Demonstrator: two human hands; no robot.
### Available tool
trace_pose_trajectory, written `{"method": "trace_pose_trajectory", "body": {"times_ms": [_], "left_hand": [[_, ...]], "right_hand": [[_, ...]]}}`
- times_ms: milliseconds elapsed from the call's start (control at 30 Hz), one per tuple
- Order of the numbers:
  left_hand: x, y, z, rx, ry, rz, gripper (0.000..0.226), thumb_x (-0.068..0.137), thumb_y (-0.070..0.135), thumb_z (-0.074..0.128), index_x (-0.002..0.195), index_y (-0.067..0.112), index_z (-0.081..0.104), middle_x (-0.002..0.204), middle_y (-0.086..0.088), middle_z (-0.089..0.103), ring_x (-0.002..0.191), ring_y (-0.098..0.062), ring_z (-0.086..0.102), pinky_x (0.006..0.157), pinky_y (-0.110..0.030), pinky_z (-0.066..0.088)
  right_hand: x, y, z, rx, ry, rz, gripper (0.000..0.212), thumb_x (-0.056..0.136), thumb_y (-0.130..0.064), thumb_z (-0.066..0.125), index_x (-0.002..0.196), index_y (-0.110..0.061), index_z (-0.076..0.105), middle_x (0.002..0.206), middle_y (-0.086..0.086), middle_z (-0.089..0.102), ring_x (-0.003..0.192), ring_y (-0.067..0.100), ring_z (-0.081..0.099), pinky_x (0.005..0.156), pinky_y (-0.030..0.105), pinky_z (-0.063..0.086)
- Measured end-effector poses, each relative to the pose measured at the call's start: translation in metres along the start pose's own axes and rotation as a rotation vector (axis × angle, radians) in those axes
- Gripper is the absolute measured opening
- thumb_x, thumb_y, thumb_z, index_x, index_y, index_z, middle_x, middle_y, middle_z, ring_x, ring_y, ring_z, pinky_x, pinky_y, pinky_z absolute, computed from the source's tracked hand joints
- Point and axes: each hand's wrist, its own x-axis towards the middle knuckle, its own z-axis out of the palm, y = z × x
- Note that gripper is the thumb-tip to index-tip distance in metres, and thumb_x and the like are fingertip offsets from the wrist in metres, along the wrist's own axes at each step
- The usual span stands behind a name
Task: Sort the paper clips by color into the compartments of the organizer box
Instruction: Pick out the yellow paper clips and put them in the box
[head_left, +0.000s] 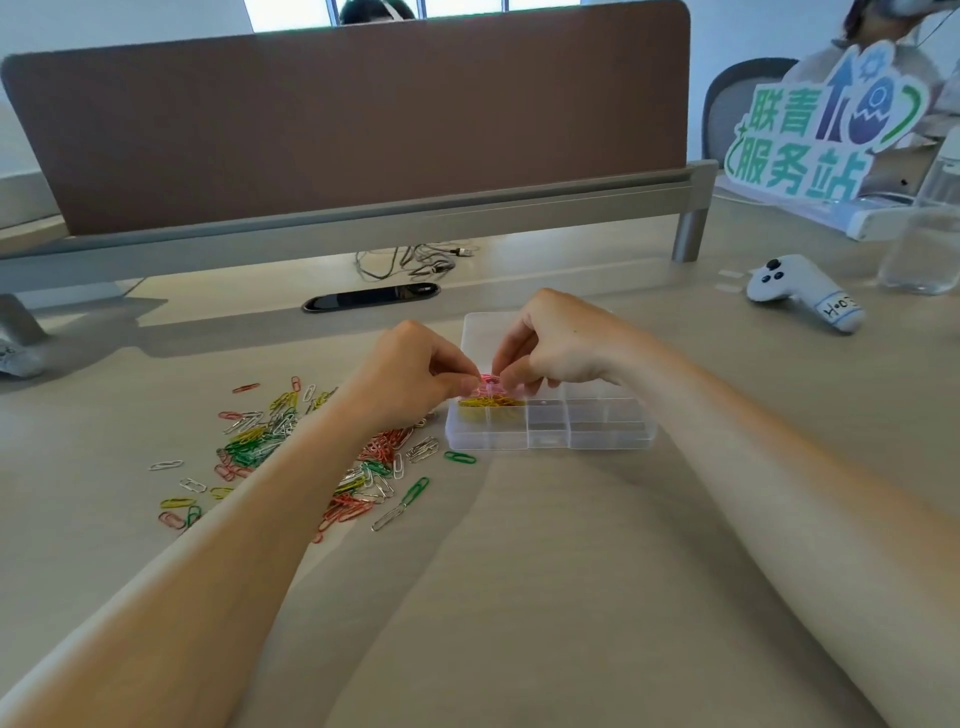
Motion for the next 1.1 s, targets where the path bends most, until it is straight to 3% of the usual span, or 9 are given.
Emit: {"method": "trace_pose_trajectory", "body": {"times_ms": [167, 300, 433, 600, 667, 767, 1000, 1100], "left_hand": [[-0.008, -0.004, -0.022, 0.01, 0.057, -0.01, 0.008, 0.08, 0.029, 0.074, 0.084, 0.023, 0.077, 0.078, 0.011, 0.071, 0.071, -0.002, 0.063, 0.067, -0.018, 0.05], [-0.028, -0.028, -0.034, 0.048, 0.009, -0.08, 0.007, 0.08, 0.031, 0.074, 0.083, 0.025, 0.075, 0.076, 0.014, 0.07, 0.072, -0.002, 0.064, 0.071, -0.023, 0.054], [-0.04, -0.038, -0.032, 0.057, 0.033, -0.099, 0.008, 0.083, 0.032, 0.071, 0.085, 0.025, 0.074, 0.076, 0.015, 0.068, 0.071, -0.001, 0.061, 0.066, -0.016, 0.049], [-0.021, -0.01, -0.031, 0.098, -0.05, -0.011, 0.01, 0.087, 0.028, 0.067, 0.092, 0.024, 0.074, 0.076, 0.016, 0.064, 0.069, 0.001, 0.058, 0.058, -0.009, 0.039], [-0.01, -0.002, -0.025, 0.143, -0.076, 0.011, 0.012, 0.087, 0.028, 0.066, 0.095, 0.023, 0.075, 0.075, 0.016, 0.062, 0.068, 0.001, 0.055, 0.056, -0.01, 0.037], [0.004, 0.003, -0.013, 0.189, -0.094, 0.015, 0.015, 0.086, 0.03, 0.068, 0.097, 0.024, 0.076, 0.08, 0.011, 0.065, 0.065, 0.001, 0.052, 0.057, -0.013, 0.037], [0.012, 0.0, -0.004, 0.174, -0.138, 0.014, 0.016, 0.083, 0.031, 0.071, 0.096, 0.023, 0.077, 0.087, 0.003, 0.071, 0.076, -0.009, 0.061, 0.059, -0.018, 0.043], [0.01, -0.002, -0.005, 0.139, -0.135, 0.024, 0.016, 0.084, 0.032, 0.069, 0.096, 0.024, 0.076, 0.086, 0.004, 0.071, 0.079, -0.011, 0.062, 0.067, -0.024, 0.05]], "right_hand": [[-0.003, -0.007, 0.0, 0.008, 0.06, -0.039, 0.007, 0.08, -0.014, 0.076, 0.078, -0.02, 0.074, 0.065, -0.007, 0.071, 0.055, 0.003, 0.062, 0.05, 0.019, 0.045], [-0.005, -0.018, 0.004, -0.089, 0.013, -0.087, 0.014, 0.08, -0.013, 0.075, 0.073, -0.024, 0.071, 0.049, -0.026, 0.06, 0.049, -0.007, 0.057, 0.049, 0.01, 0.041], [-0.002, -0.017, 0.009, -0.29, 0.022, -0.045, 0.006, 0.078, -0.017, 0.076, 0.078, -0.023, 0.075, 0.064, -0.016, 0.066, 0.067, 0.003, 0.062, 0.059, 0.021, 0.043], [-0.002, -0.015, 0.011, -0.413, -0.044, 0.034, 0.016, 0.077, -0.022, 0.075, 0.064, -0.027, 0.068, 0.07, -0.005, 0.068, 0.072, 0.016, 0.065, 0.056, 0.023, 0.045], [-0.001, -0.016, 0.012, -0.447, -0.045, 0.048, 0.011, 0.078, -0.023, 0.075, 0.068, -0.022, 0.071, 0.073, 0.0, 0.07, 0.075, 0.019, 0.067, 0.061, 0.028, 0.051], [-0.001, -0.017, 0.013, -0.473, -0.055, 0.051, 0.007, 0.08, -0.022, 0.072, 0.079, -0.016, 0.076, 0.077, 0.003, 0.071, 0.077, 0.022, 0.067, 0.063, 0.03, 0.05], [0.001, -0.011, 0.007, -0.329, -0.036, 0.043, 0.02, 0.079, -0.019, 0.073, 0.063, -0.031, 0.066, 0.065, -0.013, 0.064, 0.068, 0.01, 0.06, 0.054, 0.023, 0.039], [0.001, -0.01, 0.004, -0.283, -0.029, 0.024, 0.016, 0.08, -0.021, 0.073, 0.069, -0.031, 0.068, 0.066, -0.015, 0.063, 0.065, 0.005, 0.057, 0.054, 0.023, 0.038]]}}
